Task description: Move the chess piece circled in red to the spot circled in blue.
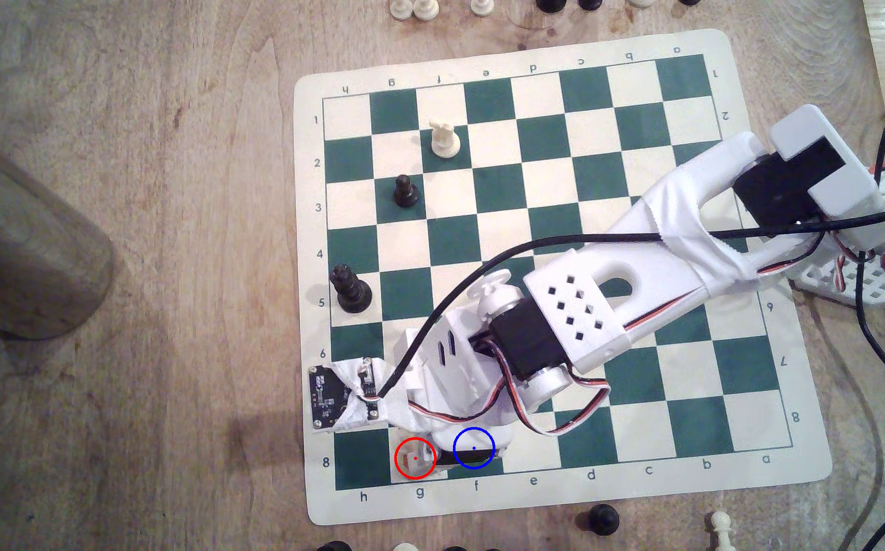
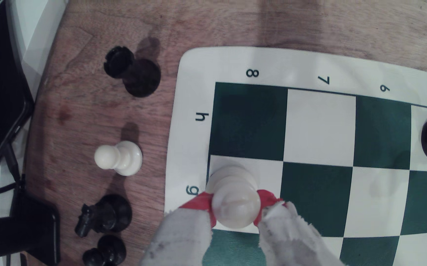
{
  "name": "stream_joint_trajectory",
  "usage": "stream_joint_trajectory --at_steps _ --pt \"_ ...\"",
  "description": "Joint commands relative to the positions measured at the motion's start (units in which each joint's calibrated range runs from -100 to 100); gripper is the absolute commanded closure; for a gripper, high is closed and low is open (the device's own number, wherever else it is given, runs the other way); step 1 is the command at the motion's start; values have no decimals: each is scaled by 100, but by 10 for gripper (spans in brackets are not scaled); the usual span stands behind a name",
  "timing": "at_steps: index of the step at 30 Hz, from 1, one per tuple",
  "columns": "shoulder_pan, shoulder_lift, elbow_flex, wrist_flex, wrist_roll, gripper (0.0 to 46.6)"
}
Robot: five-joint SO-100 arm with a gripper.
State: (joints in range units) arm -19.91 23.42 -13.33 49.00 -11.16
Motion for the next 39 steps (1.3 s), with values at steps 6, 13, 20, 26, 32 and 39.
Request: stream_joint_trajectory --at_steps 6,13,20,26,32,39 --pt "-46 -1841 64 128 34 434" --pt "-86 -3097 2194 -347 59 434" --pt "-70 -3182 3173 -895 63 434" --pt "-78 -2580 3128 -1141 78 434" --pt "-93 -2274 3056 -1174 98 431" --pt "-117 -2028 2974 -1166 103 430"
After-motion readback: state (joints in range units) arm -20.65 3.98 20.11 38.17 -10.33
